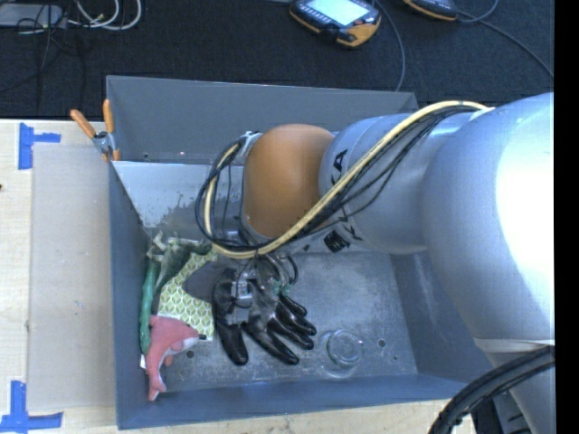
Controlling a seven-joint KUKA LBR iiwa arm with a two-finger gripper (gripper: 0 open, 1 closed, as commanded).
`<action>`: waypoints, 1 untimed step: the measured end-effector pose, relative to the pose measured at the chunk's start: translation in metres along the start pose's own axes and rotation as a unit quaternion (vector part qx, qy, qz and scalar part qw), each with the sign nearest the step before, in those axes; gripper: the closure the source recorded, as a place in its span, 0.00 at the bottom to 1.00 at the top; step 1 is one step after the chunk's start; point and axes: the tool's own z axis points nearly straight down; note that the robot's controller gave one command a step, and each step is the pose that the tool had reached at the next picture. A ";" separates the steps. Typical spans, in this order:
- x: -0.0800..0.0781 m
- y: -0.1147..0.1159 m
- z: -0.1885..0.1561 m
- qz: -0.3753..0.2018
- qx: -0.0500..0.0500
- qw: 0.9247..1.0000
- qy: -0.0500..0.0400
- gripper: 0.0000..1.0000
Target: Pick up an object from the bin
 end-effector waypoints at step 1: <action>0.031 -0.003 0.020 -0.215 0.000 0.977 0.002 0.00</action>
Offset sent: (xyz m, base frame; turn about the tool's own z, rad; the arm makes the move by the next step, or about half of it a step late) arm -0.0207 -0.0026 -0.0300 0.5584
